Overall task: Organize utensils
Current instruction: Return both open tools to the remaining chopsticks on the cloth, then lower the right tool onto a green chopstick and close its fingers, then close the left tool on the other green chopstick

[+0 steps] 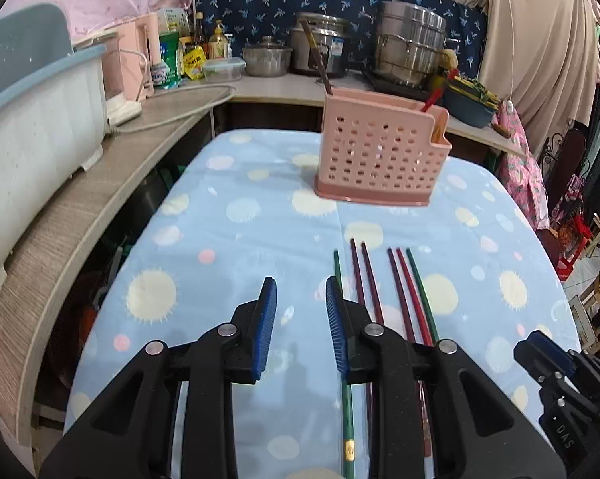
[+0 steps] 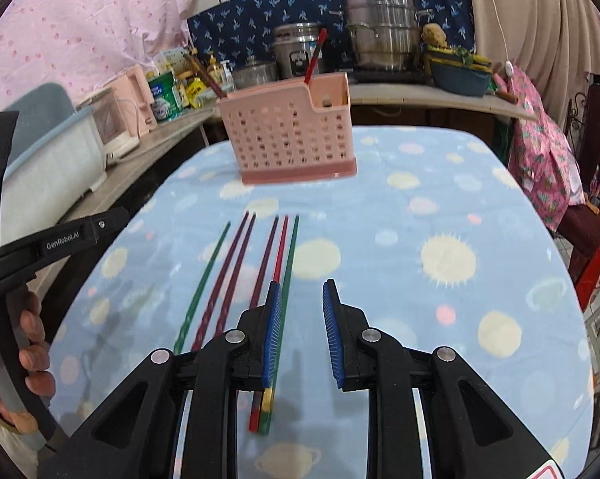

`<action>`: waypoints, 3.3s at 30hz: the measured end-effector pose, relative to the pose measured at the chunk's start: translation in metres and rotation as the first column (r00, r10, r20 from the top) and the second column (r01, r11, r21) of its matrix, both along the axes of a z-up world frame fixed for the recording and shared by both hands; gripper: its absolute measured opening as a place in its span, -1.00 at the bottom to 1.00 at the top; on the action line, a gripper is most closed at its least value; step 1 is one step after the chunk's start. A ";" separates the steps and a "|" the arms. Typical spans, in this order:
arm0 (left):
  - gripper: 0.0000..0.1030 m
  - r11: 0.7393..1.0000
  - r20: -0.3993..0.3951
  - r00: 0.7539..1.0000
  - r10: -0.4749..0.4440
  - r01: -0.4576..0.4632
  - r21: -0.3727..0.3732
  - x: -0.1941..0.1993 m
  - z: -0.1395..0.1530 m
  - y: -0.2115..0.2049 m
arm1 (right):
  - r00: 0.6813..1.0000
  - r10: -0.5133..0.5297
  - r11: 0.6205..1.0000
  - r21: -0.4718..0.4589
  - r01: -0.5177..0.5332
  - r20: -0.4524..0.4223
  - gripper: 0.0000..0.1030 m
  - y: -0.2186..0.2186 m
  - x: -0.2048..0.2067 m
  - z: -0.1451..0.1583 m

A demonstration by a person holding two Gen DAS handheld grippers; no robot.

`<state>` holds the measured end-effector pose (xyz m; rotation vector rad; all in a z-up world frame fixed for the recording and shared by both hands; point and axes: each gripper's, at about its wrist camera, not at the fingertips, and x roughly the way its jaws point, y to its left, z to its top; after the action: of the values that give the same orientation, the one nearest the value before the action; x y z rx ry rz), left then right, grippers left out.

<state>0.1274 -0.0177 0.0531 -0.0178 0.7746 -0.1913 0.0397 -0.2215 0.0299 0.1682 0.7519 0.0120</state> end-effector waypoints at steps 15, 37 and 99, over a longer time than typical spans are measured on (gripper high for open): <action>-0.52 1.000 -0.059 0.998 0.003 -0.003 0.012 -0.030 -0.039 0.008 | 0.994 0.050 0.998 -0.023 -0.053 -0.097 -0.58 0.026 -0.023 -0.046; -0.52 1.000 -0.093 0.996 -0.016 0.017 0.010 -0.043 -0.053 0.007 | 0.992 0.048 0.998 -0.022 -0.051 -0.119 -0.62 0.027 -0.024 -0.060; -0.35 0.995 -0.166 0.982 -0.087 0.094 0.032 -0.066 -0.086 -0.018 | 0.992 0.002 1.000 -0.018 -0.004 -0.124 -0.86 0.008 -0.029 -0.063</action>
<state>0.0610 -0.0357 -0.0331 0.0393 0.9443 -0.2633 0.0104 -0.2137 -0.0335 0.1514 0.8758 -0.0027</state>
